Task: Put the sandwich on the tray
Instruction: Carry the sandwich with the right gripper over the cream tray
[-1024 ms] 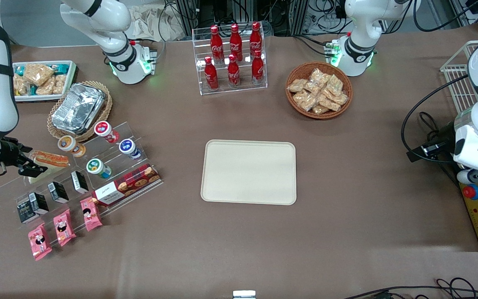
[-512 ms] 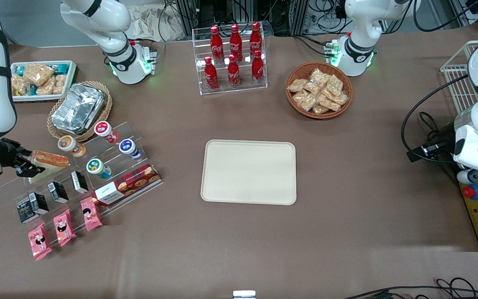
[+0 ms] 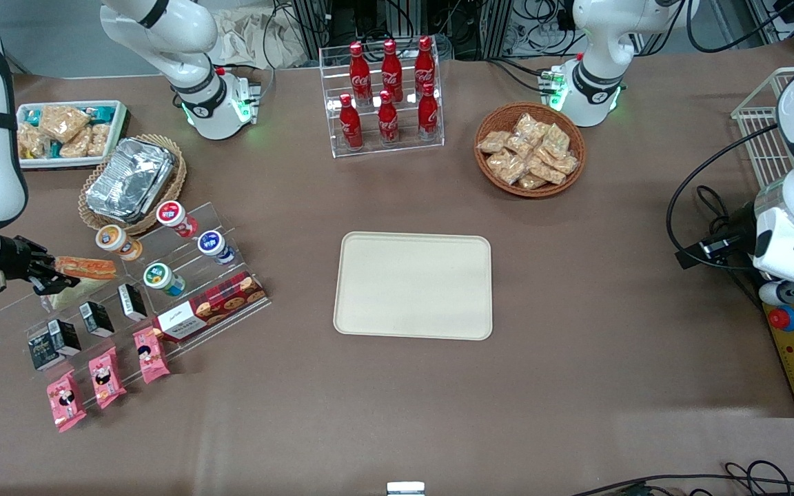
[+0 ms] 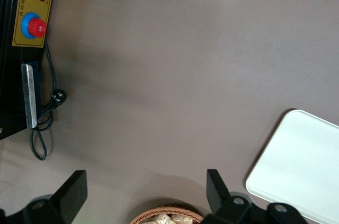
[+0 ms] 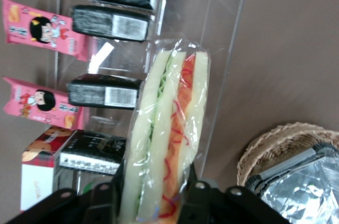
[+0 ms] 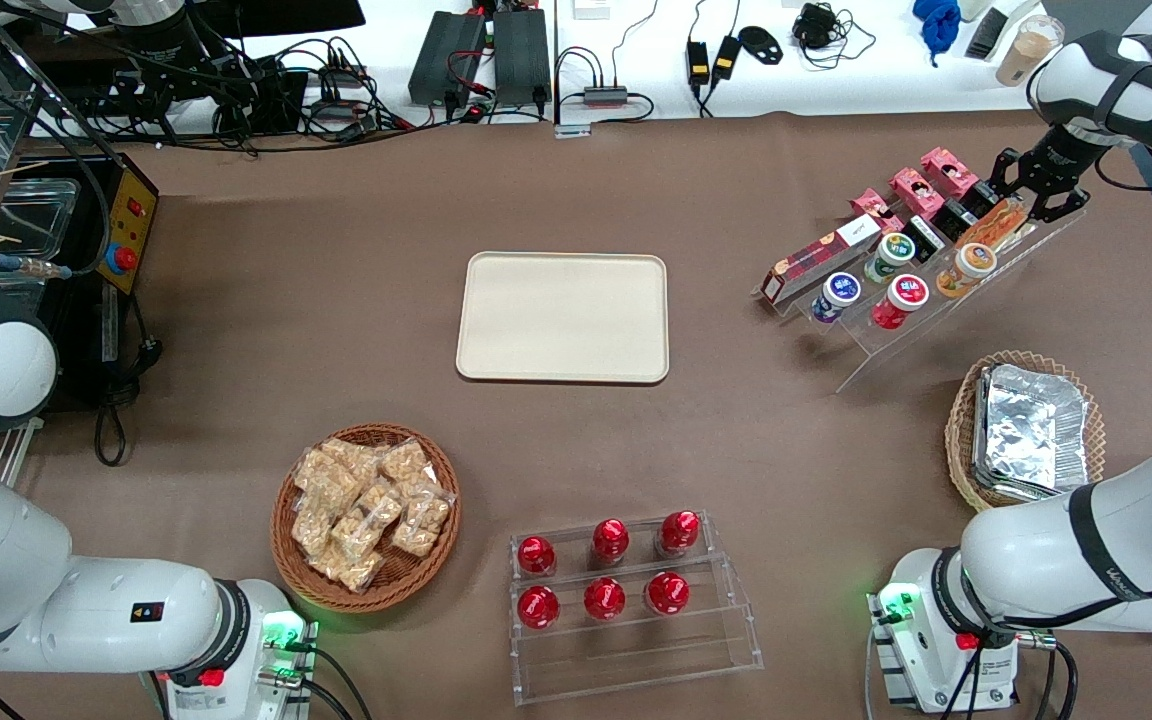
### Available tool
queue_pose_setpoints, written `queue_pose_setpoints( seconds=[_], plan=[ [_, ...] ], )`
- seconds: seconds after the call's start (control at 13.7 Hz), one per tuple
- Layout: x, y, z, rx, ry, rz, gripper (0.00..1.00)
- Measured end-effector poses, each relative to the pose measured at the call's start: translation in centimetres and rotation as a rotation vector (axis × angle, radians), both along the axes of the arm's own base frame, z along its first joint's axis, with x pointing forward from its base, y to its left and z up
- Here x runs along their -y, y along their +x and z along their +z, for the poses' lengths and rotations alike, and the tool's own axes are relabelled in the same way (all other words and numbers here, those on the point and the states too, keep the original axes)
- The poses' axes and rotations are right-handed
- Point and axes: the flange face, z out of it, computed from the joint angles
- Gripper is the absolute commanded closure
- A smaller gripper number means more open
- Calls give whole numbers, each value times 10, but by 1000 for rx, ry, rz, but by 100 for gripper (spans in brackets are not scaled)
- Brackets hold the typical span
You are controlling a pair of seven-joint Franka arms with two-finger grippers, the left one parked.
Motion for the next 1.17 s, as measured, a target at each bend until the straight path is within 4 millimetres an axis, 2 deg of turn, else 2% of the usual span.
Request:
queue_pose_setpoints(
  seconds=[0.22, 0.37, 0.51, 0.66, 0.73, 0.88, 1.02, 1.17],
  plan=[
    [2, 8, 16, 40, -4, 62, 62],
    [4, 16, 34, 82, -16, 118, 62],
    [4, 26, 61, 131, -30, 211, 62],
    [-11, 40, 94, 184, -44, 363, 61],
    [-29, 48, 106, 205, -49, 462, 61],
    [-84, 63, 122, 240, -53, 695, 61],
    [-166, 73, 130, 262, -52, 930, 61],
    [-252, 71, 132, 263, -58, 1137, 60]
  ],
)
